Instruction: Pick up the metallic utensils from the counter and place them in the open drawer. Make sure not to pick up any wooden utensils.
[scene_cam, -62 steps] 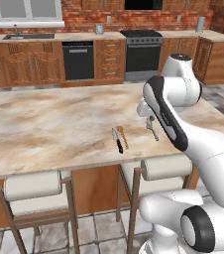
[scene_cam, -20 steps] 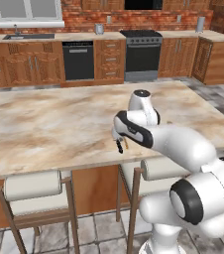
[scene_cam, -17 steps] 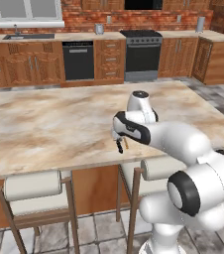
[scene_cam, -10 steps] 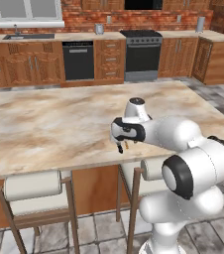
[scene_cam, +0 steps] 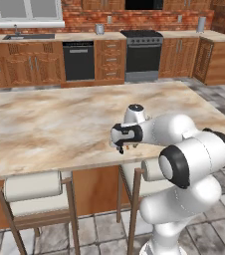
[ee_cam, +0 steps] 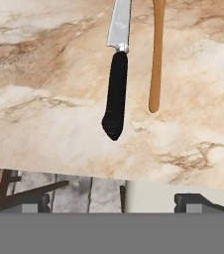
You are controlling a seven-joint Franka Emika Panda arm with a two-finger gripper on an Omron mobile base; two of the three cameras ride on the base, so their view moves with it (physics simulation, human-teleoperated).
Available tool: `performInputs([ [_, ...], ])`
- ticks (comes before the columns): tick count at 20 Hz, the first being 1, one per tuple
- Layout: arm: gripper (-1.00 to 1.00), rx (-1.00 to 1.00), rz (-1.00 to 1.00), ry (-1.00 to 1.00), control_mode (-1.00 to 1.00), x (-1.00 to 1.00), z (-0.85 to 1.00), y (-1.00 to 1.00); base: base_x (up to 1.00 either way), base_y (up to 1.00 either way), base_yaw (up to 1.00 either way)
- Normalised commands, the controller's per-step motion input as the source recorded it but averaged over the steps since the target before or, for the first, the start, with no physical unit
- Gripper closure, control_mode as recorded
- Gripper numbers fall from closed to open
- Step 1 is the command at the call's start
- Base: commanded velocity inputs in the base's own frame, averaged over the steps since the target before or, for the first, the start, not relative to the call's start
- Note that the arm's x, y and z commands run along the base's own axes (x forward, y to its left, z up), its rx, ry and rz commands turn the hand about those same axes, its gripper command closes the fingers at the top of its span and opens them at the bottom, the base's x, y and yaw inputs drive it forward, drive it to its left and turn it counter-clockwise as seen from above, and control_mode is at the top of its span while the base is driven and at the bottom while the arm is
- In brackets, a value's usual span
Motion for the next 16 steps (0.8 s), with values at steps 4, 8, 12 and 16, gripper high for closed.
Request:
performInputs([
  [4,-1.0,0.0,0.0,0.0,-1.0,0.0,-0.18,0.0,0.0,0.0,0.0],
  [8,-1.0,0.0,-0.01,0.0,-1.0,0.0,-0.1,0.02,0.0,0.0,0.0],
  [12,-1.0,0.0,-0.09,0.0,-1.0,0.05,-0.02,0.08,0.0,0.0,0.0],
  [16,-1.0,0.0,-0.15,0.0,-1.0,0.11,0.0,0.16,0.0,0.0,0.0],
])
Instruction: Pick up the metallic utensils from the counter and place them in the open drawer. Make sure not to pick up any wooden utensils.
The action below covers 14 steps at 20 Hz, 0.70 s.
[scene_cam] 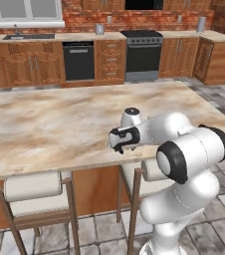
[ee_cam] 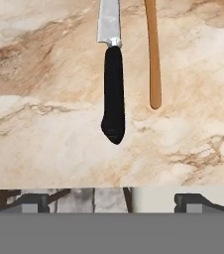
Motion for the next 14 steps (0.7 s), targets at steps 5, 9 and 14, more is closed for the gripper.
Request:
performInputs([
  [5,-1.0,0.0,-0.1,0.01,-1.0,0.01,0.0,0.09,0.0,0.0,0.0],
  [9,-1.0,0.0,-0.01,0.08,-1.0,0.09,-0.14,0.0,0.0,0.0,0.0],
  [14,-1.0,0.0,0.0,0.13,-1.0,0.28,-0.43,0.0,0.0,0.0,0.0],
])
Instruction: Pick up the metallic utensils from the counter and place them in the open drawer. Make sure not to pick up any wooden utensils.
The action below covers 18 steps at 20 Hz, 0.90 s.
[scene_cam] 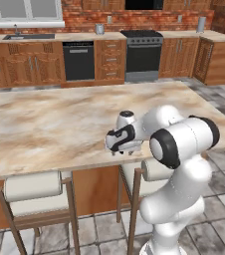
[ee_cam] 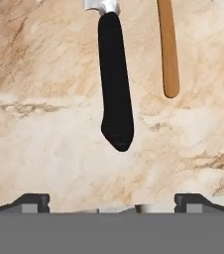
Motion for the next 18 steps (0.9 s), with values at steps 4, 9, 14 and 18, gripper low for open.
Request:
performInputs([
  [4,-1.0,0.0,0.0,0.11,-1.0,0.28,-0.37,0.0,0.0,0.0,0.0],
  [9,-1.0,0.0,0.0,0.0,-1.0,0.42,-0.03,0.0,0.0,0.0,0.0],
  [14,-1.0,0.0,0.0,0.0,-1.0,0.54,0.0,0.0,0.0,0.0,0.0],
  [18,-1.0,0.0,0.0,0.04,-1.0,0.18,-0.15,0.0,0.0,0.0,0.0],
])
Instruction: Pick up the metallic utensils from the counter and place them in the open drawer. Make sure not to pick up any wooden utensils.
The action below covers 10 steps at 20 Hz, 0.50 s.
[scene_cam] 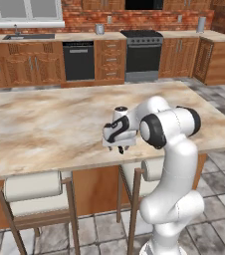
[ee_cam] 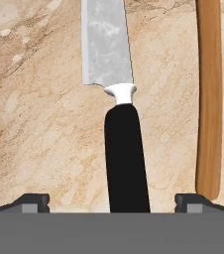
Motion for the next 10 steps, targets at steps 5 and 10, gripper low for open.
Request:
performInputs([
  [5,-1.0,0.0,0.0,0.06,-1.0,0.0,-0.19,0.0,0.0,0.0,0.0],
  [10,-1.0,0.0,0.0,0.04,-1.0,0.0,-0.24,0.0,0.0,0.0,0.0],
])
